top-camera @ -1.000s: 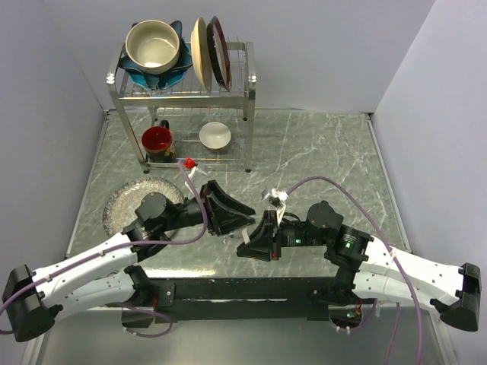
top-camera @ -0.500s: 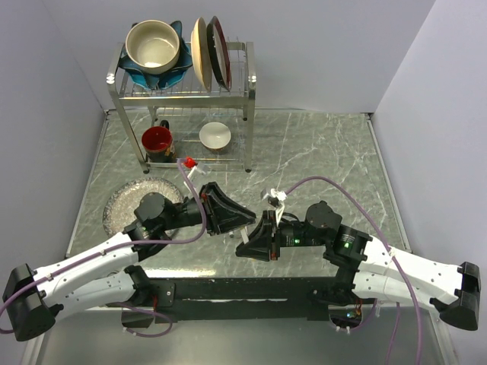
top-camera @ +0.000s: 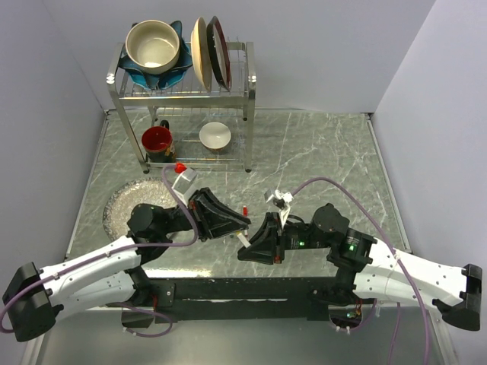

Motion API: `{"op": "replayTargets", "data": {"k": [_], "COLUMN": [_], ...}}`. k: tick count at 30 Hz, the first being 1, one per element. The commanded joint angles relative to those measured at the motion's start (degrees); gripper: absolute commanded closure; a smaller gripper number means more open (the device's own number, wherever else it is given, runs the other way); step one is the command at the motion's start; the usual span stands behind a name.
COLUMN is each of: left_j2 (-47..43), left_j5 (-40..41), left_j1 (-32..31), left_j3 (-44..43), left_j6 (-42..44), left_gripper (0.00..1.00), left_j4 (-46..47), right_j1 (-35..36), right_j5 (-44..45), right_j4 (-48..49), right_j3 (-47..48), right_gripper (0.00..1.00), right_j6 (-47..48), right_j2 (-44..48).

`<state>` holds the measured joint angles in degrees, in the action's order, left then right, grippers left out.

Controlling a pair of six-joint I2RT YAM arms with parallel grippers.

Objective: Insert the pens into the pen caps

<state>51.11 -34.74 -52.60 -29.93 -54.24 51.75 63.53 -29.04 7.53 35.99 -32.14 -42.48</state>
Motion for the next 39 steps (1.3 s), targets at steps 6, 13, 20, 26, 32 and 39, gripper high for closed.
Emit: {"op": "replayTargets", "data": {"k": [6, 13, 20, 26, 32, 39], "left_j2": [1.8, -0.6, 2.1, 5.4, 6.5, 4.3], "left_j5": [-3.8, 3.8, 1.2, -2.4, -4.5, -0.2], "left_j1": [-2.9, -6.0, -6.6, -7.0, -7.5, -9.9], "left_j3": [4.6, 4.7, 3.8, 4.2, 3.2, 5.5], "left_j6": [-6.9, 2.8, 7.7, 4.7, -0.8, -3.4], "left_gripper": [0.99, 0.99, 0.99, 0.99, 0.99, 0.99], "left_j4": [16.3, 12.7, 14.2, 19.5, 17.2, 12.2], "right_j1": [-0.7, -0.8, -0.8, -0.9, -1.3, -1.3], "right_j5": [2.7, 5.7, 6.3, 6.3, 6.3, 8.6], "right_j4": [19.5, 26.5, 32.4, 34.5, 33.6, 32.3], "right_j3": [3.7, 2.7, 2.2, 2.3, 2.5, 3.1], "right_gripper": [1.00, 1.00, 1.00, 1.00, 1.00, 1.00], "right_j6": [-5.6, -11.4, -15.1, -16.6, -14.6, -9.4], "right_j2": [-0.9, -3.5, -5.2, -5.0, -4.5, -3.3]}}
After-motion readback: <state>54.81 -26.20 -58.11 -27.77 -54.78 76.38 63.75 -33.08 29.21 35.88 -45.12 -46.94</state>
